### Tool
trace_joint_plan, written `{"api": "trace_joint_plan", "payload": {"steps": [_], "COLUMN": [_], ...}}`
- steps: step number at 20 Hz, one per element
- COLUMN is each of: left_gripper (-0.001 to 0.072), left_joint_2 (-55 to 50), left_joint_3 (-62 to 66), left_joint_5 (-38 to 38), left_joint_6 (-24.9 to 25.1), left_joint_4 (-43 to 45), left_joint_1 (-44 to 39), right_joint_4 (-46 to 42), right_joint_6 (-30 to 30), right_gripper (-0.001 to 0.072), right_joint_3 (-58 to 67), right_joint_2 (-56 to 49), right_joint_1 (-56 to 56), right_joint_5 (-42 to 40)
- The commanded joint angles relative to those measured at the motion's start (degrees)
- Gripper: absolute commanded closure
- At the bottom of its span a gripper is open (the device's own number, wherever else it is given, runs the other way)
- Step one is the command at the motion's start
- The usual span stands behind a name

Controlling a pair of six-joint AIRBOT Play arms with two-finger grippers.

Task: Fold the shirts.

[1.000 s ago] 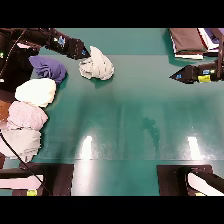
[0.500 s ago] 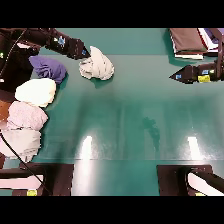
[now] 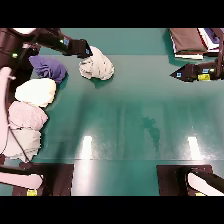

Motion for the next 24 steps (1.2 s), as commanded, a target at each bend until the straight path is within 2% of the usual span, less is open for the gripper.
{"api": "trace_joint_plan", "payload": {"steps": [1, 4, 8, 9, 10, 11, 14, 15, 18, 23, 24], "left_gripper": [0.0081, 0.0082, 0.0084, 0.0152, 0.0501, 0.0673, 0.0682, 0.0683, 0.0683, 0.0682, 0.0682], "left_joint_2": [-9.5, -17.4, -21.2, -21.1, -21.0, -20.9, -20.3, -17.7, -4.9, 10.2, 11.6], "left_joint_3": [0.0, 0.0, 0.0, 0.2, 1.0, 2.5, 12.9, 13.9, 13.7, 13.4, 11.3], "left_joint_5": [8.0, 14.8, 21.3, 22.0, 21.5, 19.5, 8.0, 8.2, 6.6, -10.3, -11.0], "left_joint_6": [-1.6, -1.5, -1.6, -1.6, -1.5, -1.5, 1.5, 1.5, 1.5, 0.9, 0.1], "left_joint_4": [4.0, -0.1, -1.2, -2.2, -3.4, -3.6, -3.4, -3.7, -3.8, 0.2, 0.2], "left_joint_1": [0.0, 0.0, 0.0, 0.0, 0.0, 0.0, 0.0, -0.1, -0.1, -5.7, -8.1], "right_joint_4": [0.0, 0.0, 0.0, 0.0, 0.0, 0.0, -0.4, -0.5, -0.4, -0.4, -0.4], "right_joint_6": [0.0, 0.0, 0.0, 0.0, 0.0, 0.0, 0.0, 0.0, 0.1, 0.1, 0.1], "right_gripper": [0.0696, 0.0696, 0.0696, 0.0696, 0.0696, 0.0696, 0.0696, 0.0696, 0.0696, 0.0696, 0.0696], "right_joint_3": [0.0, 0.0, 0.0, 0.0, 0.0, 0.0, 1.6, 3.7, 12.2, 23.3, 24.7], "right_joint_2": [0.0, 0.0, 0.0, 0.0, 0.0, 0.0, 1.0, 1.3, 1.4, 1.4, 1.4], "right_joint_1": [0.0, 0.0, 0.0, 0.0, 0.0, 0.0, -0.2, -0.6, -2.3, -5.5, -5.8], "right_joint_5": [0.0, 0.1, 0.2, 0.1, 0.0, 0.0, -0.6, -0.5, 0.2, 0.7, 0.9]}}
